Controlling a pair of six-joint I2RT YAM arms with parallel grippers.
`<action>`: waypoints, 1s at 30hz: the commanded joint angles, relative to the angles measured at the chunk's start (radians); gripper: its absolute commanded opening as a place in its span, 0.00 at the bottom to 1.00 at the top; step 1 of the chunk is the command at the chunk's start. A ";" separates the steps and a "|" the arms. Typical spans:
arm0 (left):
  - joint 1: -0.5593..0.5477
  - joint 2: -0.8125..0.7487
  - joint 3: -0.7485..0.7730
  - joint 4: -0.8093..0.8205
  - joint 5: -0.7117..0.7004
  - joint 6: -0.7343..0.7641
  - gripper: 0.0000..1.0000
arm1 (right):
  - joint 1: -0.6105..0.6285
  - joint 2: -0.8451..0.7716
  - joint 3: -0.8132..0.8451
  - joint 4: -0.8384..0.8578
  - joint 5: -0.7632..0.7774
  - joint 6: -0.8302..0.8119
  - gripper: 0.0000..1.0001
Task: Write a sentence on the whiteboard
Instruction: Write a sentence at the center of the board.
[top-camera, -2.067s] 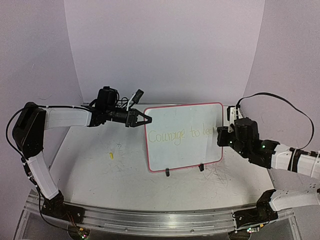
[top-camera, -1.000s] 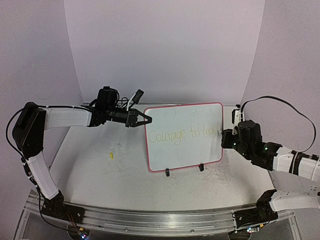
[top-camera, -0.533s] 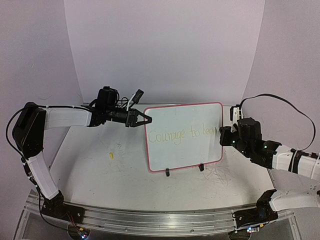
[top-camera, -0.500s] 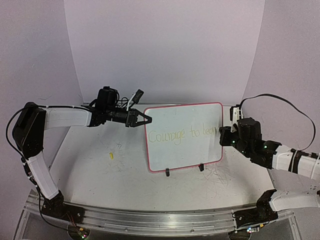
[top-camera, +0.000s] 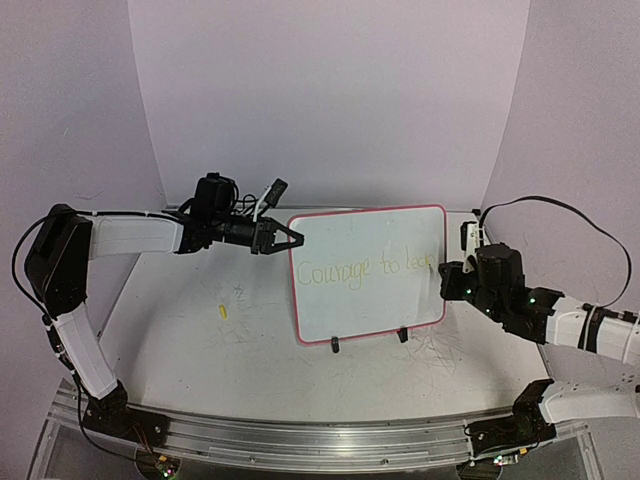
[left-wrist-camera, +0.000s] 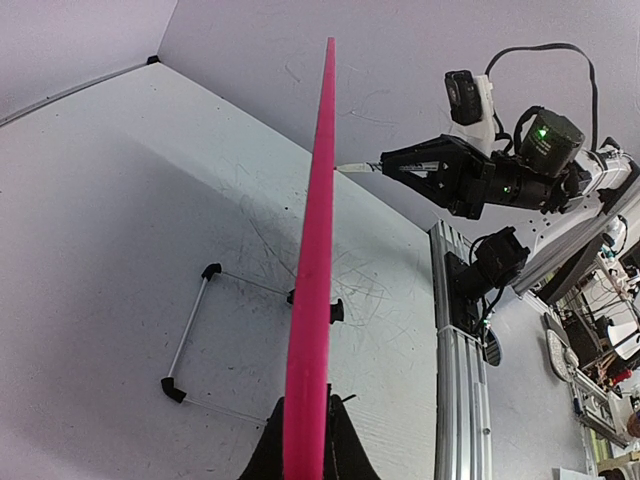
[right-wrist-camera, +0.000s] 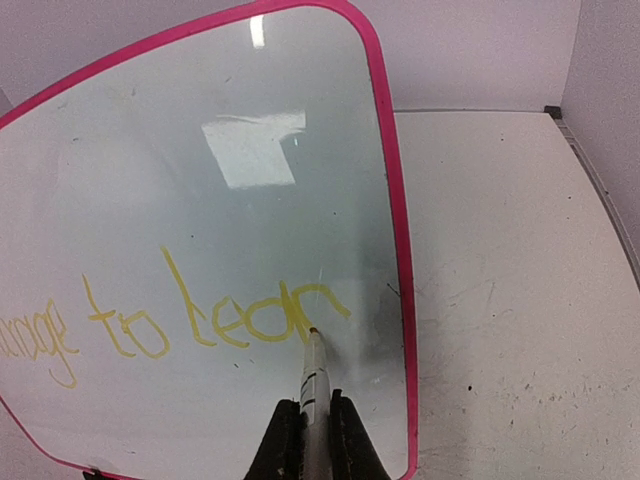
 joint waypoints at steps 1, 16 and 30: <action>-0.003 -0.026 -0.015 -0.016 -0.090 0.092 0.00 | -0.004 -0.003 0.008 -0.005 0.053 0.005 0.00; -0.005 -0.034 -0.016 -0.016 -0.092 0.094 0.00 | -0.015 0.066 0.156 0.036 0.117 -0.088 0.00; -0.005 -0.033 -0.014 -0.016 -0.093 0.094 0.00 | -0.016 0.004 0.037 -0.003 0.049 -0.005 0.00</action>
